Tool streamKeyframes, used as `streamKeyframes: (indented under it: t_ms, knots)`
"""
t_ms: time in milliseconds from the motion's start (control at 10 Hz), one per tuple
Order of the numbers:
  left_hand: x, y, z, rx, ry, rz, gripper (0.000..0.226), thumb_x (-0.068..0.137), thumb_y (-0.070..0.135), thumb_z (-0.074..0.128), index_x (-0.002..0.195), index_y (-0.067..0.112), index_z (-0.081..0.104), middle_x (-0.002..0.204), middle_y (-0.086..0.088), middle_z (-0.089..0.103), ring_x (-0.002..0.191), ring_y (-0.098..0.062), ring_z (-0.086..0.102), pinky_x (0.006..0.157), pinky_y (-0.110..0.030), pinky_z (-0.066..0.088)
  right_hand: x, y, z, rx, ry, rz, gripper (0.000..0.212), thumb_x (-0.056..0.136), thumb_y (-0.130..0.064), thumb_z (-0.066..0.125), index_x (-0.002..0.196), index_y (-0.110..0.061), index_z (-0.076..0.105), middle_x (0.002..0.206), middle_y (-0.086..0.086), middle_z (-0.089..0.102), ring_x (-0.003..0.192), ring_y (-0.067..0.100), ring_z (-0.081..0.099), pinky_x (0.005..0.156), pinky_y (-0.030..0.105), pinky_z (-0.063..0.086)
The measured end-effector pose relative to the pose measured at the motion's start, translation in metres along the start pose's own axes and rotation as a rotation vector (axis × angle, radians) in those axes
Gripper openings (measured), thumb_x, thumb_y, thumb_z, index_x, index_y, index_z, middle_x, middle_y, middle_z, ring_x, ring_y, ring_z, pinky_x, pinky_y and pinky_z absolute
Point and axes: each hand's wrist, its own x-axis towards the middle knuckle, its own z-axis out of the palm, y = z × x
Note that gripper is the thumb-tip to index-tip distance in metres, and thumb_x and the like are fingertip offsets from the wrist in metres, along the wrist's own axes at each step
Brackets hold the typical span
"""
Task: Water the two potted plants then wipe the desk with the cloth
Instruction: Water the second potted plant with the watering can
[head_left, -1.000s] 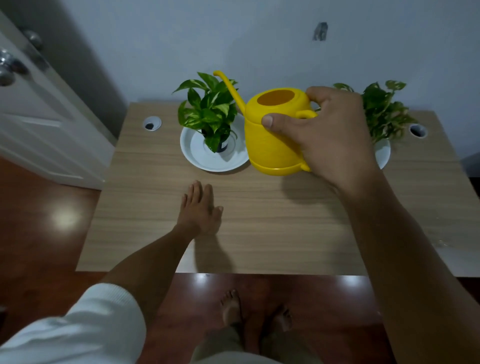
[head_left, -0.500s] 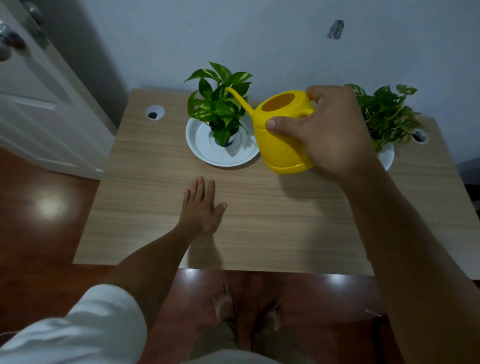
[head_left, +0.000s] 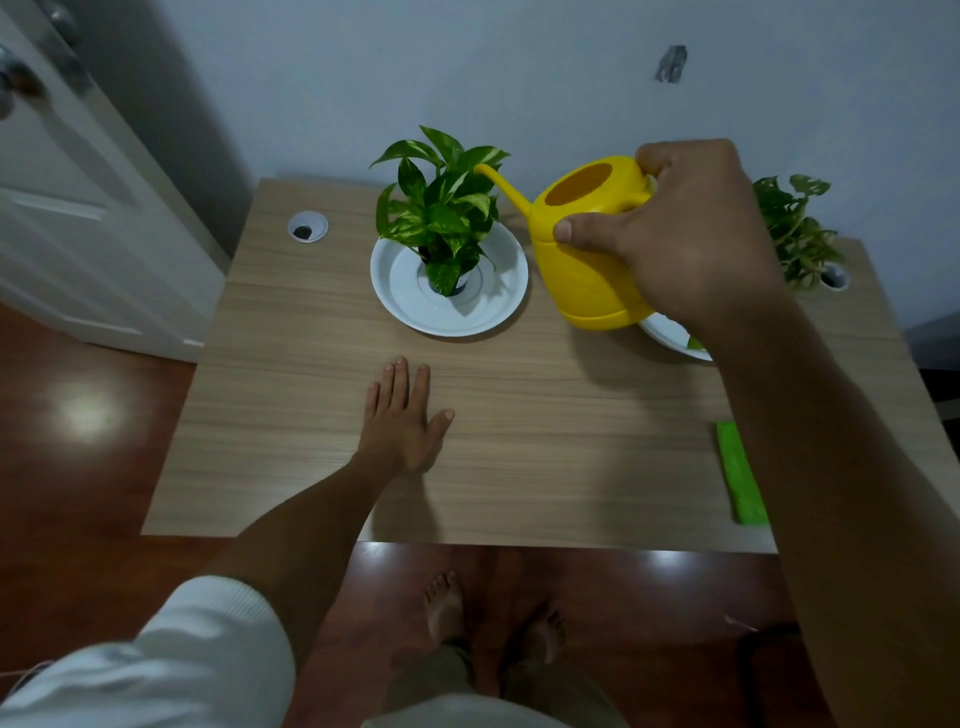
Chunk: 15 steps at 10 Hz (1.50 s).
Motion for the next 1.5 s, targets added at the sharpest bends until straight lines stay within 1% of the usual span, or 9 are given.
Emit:
streamKeyframes:
  t_ms: [100,200,300,400,700,1100,1200,1300,1500]
  knots:
    - [0.001,0.000,0.000,0.005,-0.014,0.000,0.083,0.103,0.069,0.022,0.166,0.026,-0.010,0.173,-0.010,-0.021,0.159,-0.024,-0.024,0.129,-0.048,-0.013,-0.001,-0.006,0.001,0.020,-0.012,-0.001,0.084,0.070,-0.049,0.089,0.128,0.003,0.058,0.136,0.019,0.059,0.119,0.034,0.058,0.098,0.047,0.047]
    - [0.002,0.000,-0.001,0.008,-0.020,-0.005,0.083,0.103,0.069,0.022,0.166,0.026,-0.010,0.173,-0.010,-0.021,0.159,-0.024,-0.024,0.129,-0.048,-0.013,-0.002,-0.010,0.002,0.035,-0.028,0.005,0.082,0.070,-0.049,0.089,0.129,-0.001,0.059,0.137,0.016,0.058,0.120,0.031,0.058,0.096,0.042,0.046]
    - [0.001,0.000,-0.001,0.008,-0.022,0.001,0.083,0.103,0.069,0.022,0.166,0.026,-0.011,0.172,-0.010,-0.022,0.159,-0.024,-0.025,0.129,-0.048,-0.013,-0.005,-0.013,0.001,0.041,-0.045,-0.003,0.080,0.069,-0.049,0.089,0.128,-0.003,0.061,0.135,0.016,0.059,0.119,0.030,0.058,0.099,0.043,0.048]
    - [0.001,-0.001,-0.001,0.014,-0.027,0.005,0.083,0.103,0.070,0.020,0.166,0.027,-0.012,0.172,-0.010,-0.023,0.158,-0.024,-0.026,0.129,-0.048,-0.013,-0.009,-0.014,-0.002,0.009,-0.052,-0.018,0.083,0.068,-0.050,0.089,0.126,0.002,0.061,0.131,0.021,0.062,0.116,0.034,0.061,0.098,0.051,0.049]
    - [-0.001,0.000,-0.001,0.016,-0.015,0.007,0.083,0.102,0.070,0.020,0.166,0.027,-0.011,0.172,-0.009,-0.024,0.158,-0.023,-0.027,0.128,-0.047,-0.014,-0.012,-0.006,-0.011,-0.060,-0.078,-0.017,0.087,0.064,-0.051,0.090,0.124,0.005,0.062,0.129,0.025,0.063,0.117,0.038,0.061,0.097,0.055,0.049]
    - [-0.001,0.001,-0.002,0.006,-0.013,0.005,0.083,0.103,0.070,0.020,0.166,0.026,-0.010,0.172,-0.009,-0.023,0.158,-0.023,-0.026,0.129,-0.048,-0.013,-0.010,-0.010,-0.009,-0.073,-0.087,-0.005,0.084,0.065,-0.051,0.090,0.125,0.001,0.063,0.127,0.022,0.064,0.115,0.036,0.061,0.096,0.053,0.050]
    - [-0.001,0.001,-0.002,0.007,-0.020,0.000,0.083,0.102,0.070,0.020,0.166,0.027,-0.011,0.172,-0.008,-0.024,0.158,-0.022,-0.027,0.128,-0.047,-0.014,-0.007,-0.014,-0.007,-0.068,-0.100,-0.008,0.079,0.066,-0.052,0.090,0.124,-0.005,0.064,0.126,0.016,0.065,0.111,0.029,0.061,0.094,0.044,0.051]
    - [0.000,0.001,-0.002,0.003,-0.021,-0.002,0.083,0.102,0.070,0.019,0.166,0.027,-0.011,0.172,-0.009,-0.024,0.158,-0.022,-0.027,0.128,-0.047,-0.014,-0.005,-0.015,-0.006,-0.059,-0.103,-0.011,0.079,0.066,-0.052,0.089,0.126,-0.008,0.063,0.127,0.014,0.064,0.112,0.027,0.060,0.093,0.042,0.050]
    - [0.000,0.000,-0.001,0.008,-0.025,0.001,0.083,0.102,0.071,0.018,0.166,0.028,-0.012,0.172,-0.008,-0.025,0.158,-0.022,-0.028,0.128,-0.047,-0.014,-0.004,-0.012,-0.007,-0.077,-0.075,-0.008,0.085,0.066,-0.051,0.090,0.125,0.003,0.062,0.129,0.024,0.063,0.115,0.037,0.061,0.095,0.053,0.050]
